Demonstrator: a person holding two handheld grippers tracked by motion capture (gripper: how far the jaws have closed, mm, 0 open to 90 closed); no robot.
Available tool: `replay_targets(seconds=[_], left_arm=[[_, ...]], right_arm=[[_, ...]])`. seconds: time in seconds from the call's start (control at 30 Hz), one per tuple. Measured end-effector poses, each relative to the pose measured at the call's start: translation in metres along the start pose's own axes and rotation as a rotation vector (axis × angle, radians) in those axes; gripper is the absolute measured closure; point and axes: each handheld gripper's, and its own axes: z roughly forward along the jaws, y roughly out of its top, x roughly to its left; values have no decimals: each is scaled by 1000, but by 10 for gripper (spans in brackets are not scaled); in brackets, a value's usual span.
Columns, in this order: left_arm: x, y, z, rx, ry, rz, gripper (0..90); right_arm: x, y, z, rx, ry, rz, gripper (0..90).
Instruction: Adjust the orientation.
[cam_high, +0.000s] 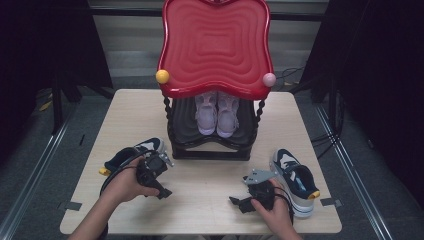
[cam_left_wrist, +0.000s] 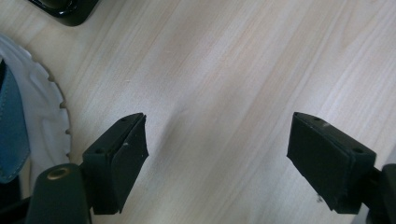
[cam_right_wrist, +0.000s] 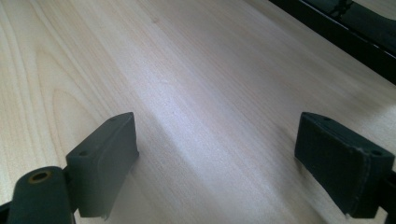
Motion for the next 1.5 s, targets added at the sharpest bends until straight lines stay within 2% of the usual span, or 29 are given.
replay_targets(seconds=[0.07, 0.33, 0.5, 1.0, 1.1, 1.23, 1.43, 1.5], left_arm=[[1, 0, -3, 13, -3, -5, 195], [8, -2, -13, 14, 15, -16, 197], [11, -3, -23, 36, 20, -27, 199], [26, -7, -56, 83, 74, -56, 212], [30, -10, -59, 85, 95, -69, 213], [38, -16, -63, 111, 106, -83, 214], [48, -24, -66, 121, 121, -108, 214], [51, -25, -66, 135, 132, -104, 215]], right_arm=[[0, 0, 0, 0, 0, 0, 123], [0, 0, 0, -2, 1, -3, 123], [0, 0, 0, -2, 1, -3, 123], [0, 0, 0, -6, 0, -3, 123], [0, 0, 0, -5, 1, -2, 123], [0, 0, 0, -5, 1, -2, 123], [0, 0, 0, -5, 1, -2, 123], [0, 0, 0, -5, 1, -2, 123]])
